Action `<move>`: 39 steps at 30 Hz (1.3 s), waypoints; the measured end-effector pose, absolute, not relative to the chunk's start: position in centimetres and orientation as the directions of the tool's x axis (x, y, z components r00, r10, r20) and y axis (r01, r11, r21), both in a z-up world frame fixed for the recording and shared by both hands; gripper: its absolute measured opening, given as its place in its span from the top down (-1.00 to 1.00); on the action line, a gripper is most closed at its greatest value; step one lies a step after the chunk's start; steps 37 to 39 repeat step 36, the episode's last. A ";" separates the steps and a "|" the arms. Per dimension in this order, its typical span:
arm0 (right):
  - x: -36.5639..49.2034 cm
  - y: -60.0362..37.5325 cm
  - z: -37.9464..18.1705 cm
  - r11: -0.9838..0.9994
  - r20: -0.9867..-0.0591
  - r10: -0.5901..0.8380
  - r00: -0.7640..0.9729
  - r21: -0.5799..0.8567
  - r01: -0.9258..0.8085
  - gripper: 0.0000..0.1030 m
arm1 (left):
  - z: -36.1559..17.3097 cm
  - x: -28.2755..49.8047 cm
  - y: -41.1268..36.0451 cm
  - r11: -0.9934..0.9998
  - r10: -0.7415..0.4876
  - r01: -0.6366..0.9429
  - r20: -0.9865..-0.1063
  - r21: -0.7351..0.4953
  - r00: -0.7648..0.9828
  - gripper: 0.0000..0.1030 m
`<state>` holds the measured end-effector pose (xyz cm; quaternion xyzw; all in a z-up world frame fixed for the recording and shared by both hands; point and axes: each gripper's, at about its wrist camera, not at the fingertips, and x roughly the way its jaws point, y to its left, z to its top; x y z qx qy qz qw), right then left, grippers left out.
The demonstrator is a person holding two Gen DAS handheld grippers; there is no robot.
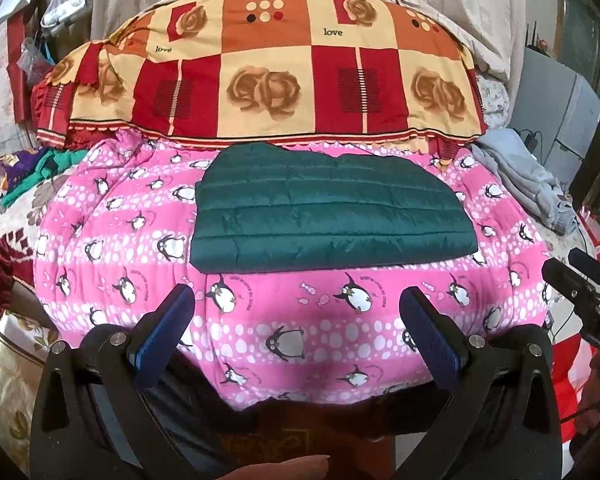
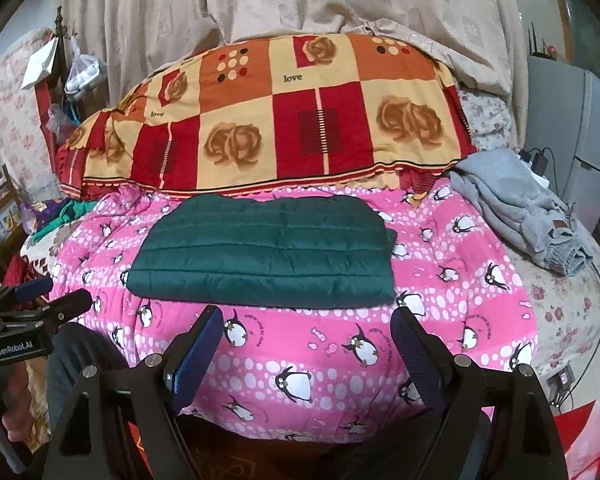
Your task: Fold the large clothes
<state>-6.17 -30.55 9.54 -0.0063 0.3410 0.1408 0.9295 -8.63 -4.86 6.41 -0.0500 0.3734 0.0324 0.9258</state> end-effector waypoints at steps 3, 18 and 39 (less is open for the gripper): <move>-6.2 -30.2 9.5 0.961 -0.637 0.252 0.729 0.072 -0.269 -0.64 | 6.2 -8.5 -4.7 0.992 0.023 -0.103 -0.697 -0.073 0.716 -0.99; -6.3 -29.9 9.1 0.959 -0.636 0.258 0.727 0.078 -0.272 -0.64 | 5.9 -8.5 -4.5 0.992 0.021 -0.104 -0.701 -0.076 0.713 -0.99; -6.3 -29.2 8.7 0.955 -0.641 0.268 0.719 0.079 -0.286 -0.64 | 5.5 -8.9 -4.6 0.990 0.032 -0.118 -0.688 -0.079 0.725 -0.99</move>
